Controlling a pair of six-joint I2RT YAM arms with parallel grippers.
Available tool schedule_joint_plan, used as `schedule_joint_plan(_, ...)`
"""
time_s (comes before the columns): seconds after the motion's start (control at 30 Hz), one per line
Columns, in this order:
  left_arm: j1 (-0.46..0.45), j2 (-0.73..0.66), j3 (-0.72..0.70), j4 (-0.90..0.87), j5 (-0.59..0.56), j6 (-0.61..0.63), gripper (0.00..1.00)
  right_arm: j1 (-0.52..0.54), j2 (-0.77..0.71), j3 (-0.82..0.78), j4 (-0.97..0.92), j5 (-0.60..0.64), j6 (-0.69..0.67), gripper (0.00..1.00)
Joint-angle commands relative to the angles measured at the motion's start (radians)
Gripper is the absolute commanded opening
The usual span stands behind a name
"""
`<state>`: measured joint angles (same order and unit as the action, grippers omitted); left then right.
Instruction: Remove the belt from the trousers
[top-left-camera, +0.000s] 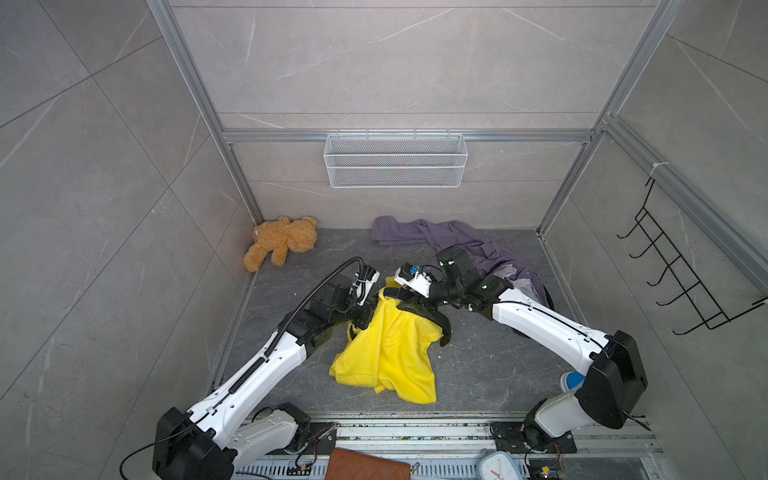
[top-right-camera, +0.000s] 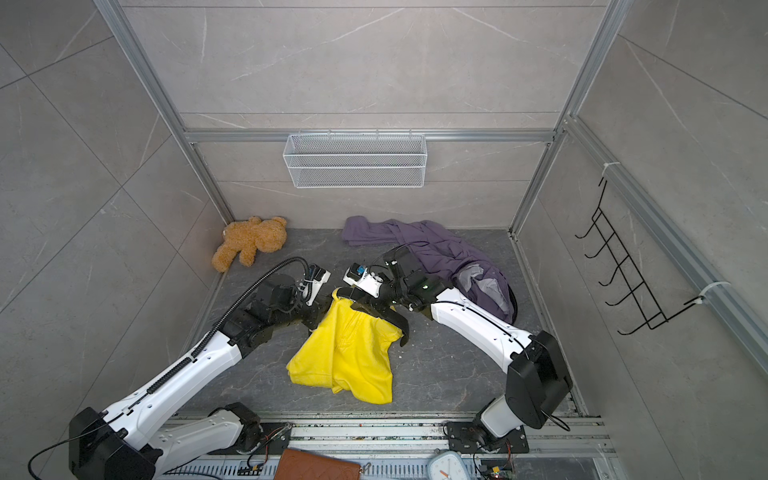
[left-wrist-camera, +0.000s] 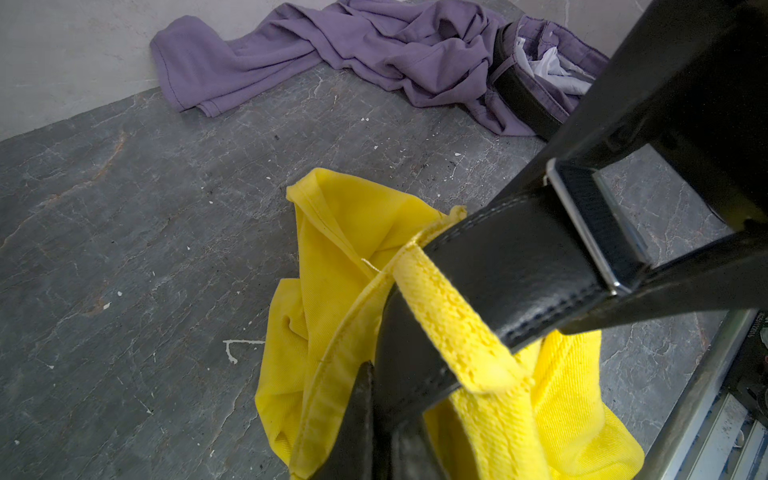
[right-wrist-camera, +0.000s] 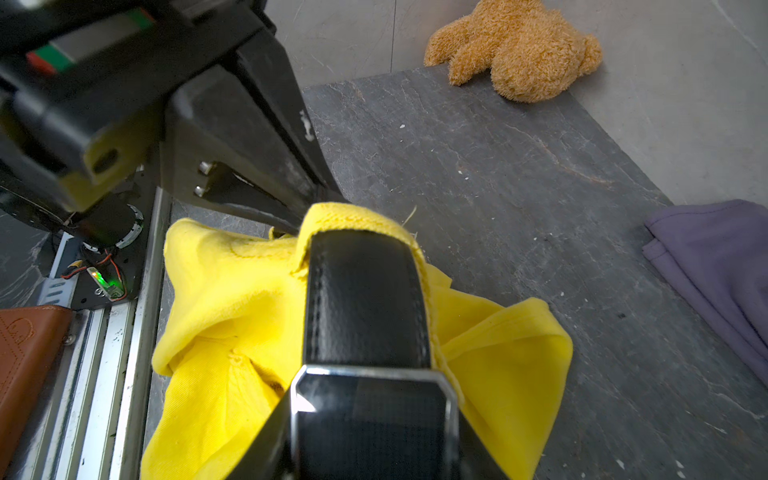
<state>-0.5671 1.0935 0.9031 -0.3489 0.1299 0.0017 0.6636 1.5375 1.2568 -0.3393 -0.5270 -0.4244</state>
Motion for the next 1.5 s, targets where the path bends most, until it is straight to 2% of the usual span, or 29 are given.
schedule_joint_plan(0.0, 0.006, -0.011, 0.032, -0.007, -0.018, -0.039, 0.00, -0.019, -0.044, -0.002, 0.047, 0.019, 0.038, 0.28)
schedule_joint_plan(0.33, 0.016, -0.032, -0.044, -0.060, -0.056, -0.105, 0.00, -0.112, -0.076, -0.043, 0.146, -0.079, 0.164, 0.21)
schedule_joint_plan(0.5, 0.059, -0.041, -0.059, -0.091, -0.066, -0.144, 0.00, -0.157, -0.095, -0.075, 0.210, -0.091, 0.235, 0.17)
schedule_joint_plan(0.73, 0.066, -0.045, -0.059, -0.151, -0.118, -0.162, 0.00, -0.199, -0.115, -0.112, 0.277, -0.094, 0.312, 0.14)
schedule_joint_plan(1.13, 0.184, -0.081, -0.095, -0.180, -0.227, -0.265, 0.00, -0.241, -0.146, -0.131, 0.279, -0.043, 0.340, 0.11)
schedule_joint_plan(1.47, 0.307, -0.163, -0.141, -0.170, -0.263, -0.344, 0.00, -0.273, -0.181, -0.177, 0.311, -0.028, 0.388, 0.09)
